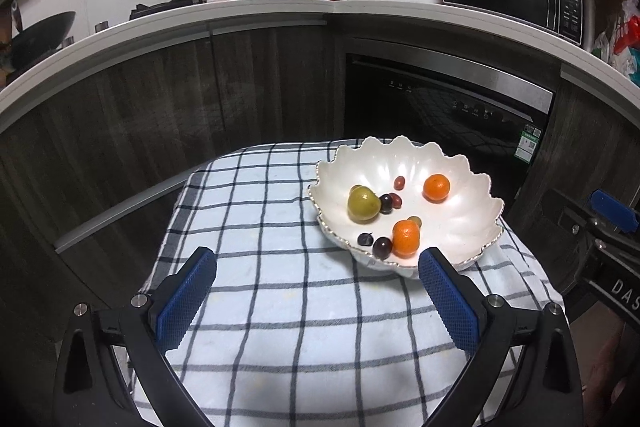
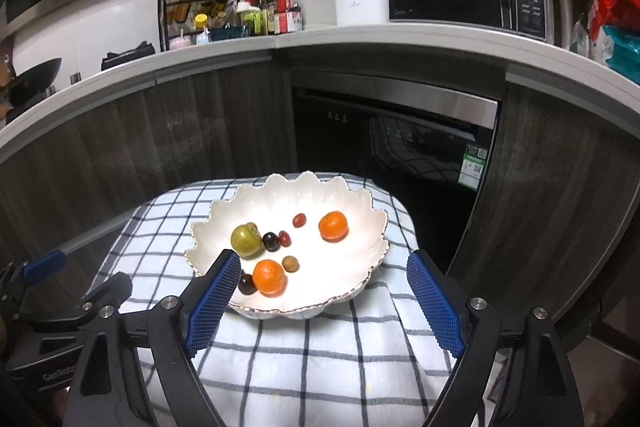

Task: Organize fruits

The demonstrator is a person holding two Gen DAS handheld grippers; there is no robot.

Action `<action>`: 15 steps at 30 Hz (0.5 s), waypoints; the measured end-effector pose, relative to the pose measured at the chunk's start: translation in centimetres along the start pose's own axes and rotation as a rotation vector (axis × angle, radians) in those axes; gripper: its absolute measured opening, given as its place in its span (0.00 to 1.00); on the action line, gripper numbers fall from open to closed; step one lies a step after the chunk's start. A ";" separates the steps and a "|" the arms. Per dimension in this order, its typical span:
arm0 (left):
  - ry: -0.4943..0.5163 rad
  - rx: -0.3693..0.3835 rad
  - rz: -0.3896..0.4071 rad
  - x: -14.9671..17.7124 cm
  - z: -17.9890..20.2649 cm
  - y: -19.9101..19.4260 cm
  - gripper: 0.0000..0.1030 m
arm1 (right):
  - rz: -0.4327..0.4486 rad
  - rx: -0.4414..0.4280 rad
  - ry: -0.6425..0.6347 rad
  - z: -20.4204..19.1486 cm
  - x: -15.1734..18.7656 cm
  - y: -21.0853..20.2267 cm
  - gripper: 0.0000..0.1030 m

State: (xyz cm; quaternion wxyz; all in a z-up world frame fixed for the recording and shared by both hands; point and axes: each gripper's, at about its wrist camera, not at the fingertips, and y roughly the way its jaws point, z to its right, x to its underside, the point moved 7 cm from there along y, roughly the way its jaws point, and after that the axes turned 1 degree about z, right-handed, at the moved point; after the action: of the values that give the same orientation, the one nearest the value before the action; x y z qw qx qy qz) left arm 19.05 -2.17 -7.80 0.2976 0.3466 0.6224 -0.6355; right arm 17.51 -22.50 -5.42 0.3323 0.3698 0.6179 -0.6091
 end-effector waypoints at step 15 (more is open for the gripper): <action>-0.030 -0.033 0.032 2.3 -1.7 -3.8 1.00 | 0.032 0.001 -0.004 -0.5 1.1 -3.9 0.86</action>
State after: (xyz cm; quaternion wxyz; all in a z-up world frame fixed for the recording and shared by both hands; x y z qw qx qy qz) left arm 14.77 -0.18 -7.41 0.3228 0.3419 0.6227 -0.6254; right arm 13.62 -21.86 -4.38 0.3432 0.3787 0.6111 -0.6044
